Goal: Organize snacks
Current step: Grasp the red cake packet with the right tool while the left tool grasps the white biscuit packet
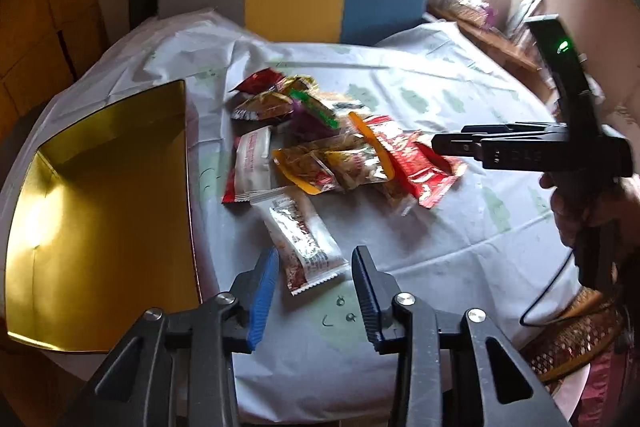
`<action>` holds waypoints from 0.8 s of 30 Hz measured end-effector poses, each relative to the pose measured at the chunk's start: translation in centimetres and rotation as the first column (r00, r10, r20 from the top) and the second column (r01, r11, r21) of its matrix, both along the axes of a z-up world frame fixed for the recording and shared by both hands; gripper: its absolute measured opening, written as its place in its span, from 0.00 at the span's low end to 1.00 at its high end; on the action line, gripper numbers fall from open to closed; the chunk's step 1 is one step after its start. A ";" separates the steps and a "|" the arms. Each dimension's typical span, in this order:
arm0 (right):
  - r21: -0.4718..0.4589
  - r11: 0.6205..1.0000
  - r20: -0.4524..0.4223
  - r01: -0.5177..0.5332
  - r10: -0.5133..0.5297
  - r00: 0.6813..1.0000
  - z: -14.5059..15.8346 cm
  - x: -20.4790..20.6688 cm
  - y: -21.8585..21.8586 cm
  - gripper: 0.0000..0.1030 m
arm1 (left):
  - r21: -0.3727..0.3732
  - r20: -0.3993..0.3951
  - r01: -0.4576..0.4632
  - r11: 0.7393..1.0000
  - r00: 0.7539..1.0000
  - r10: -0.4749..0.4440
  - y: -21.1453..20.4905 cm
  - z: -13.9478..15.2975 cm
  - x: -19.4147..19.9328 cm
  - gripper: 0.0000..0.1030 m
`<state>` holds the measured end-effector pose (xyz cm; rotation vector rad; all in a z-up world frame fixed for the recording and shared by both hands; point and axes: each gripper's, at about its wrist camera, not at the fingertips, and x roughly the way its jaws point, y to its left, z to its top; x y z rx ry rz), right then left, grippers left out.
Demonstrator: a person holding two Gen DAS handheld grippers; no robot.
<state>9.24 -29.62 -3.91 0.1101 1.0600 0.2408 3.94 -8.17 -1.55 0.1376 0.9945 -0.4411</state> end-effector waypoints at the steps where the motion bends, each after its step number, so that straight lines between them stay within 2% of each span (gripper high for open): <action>1: 0.007 0.999 -0.007 -0.040 0.040 0.999 -0.3 0.4 0.8 0.62 | -0.002 -0.010 0.000 1.000 1.000 0.000 -0.2 -0.2 0.1 0.37; 4: -0.015 0.995 -0.034 -0.103 0.102 0.994 -1.5 1.0 2.6 0.62 | 0.013 -0.025 -0.001 1.000 1.000 0.002 -0.3 -0.7 0.3 0.38; 8: -0.072 0.990 -0.053 -0.124 0.120 0.991 -2.8 1.7 3.8 0.60 | -0.003 -0.049 -0.022 1.000 0.999 0.022 0.5 -1.2 0.7 0.38; 9: -0.095 0.988 -0.061 -0.120 0.115 0.992 -3.2 1.6 3.8 0.46 | -0.010 -0.052 -0.028 1.000 0.998 0.028 0.6 -1.3 0.8 0.38; 12: -0.089 0.991 -0.062 -0.099 0.094 0.994 -2.6 1.5 3.2 0.40 | -0.017 -0.061 -0.045 0.999 0.997 0.044 1.0 -1.6 1.1 0.38; 18: -0.088 0.996 -0.073 0.002 -0.008 0.997 -1.6 1.7 1.0 0.41 | 0.008 -0.057 -0.026 1.000 0.998 0.026 0.1 -1.9 1.7 0.39; 22: -0.082 0.996 -0.078 0.028 -0.035 0.996 -1.4 1.8 0.5 0.41 | 0.064 -0.065 -0.009 0.998 0.998 0.013 -1.3 -2.6 2.3 0.40; 24: -0.066 0.997 -0.067 0.025 -0.029 0.997 -1.1 1.8 0.3 0.41 | 0.105 -0.059 -0.013 0.994 0.998 0.020 -2.0 -3.1 2.6 0.46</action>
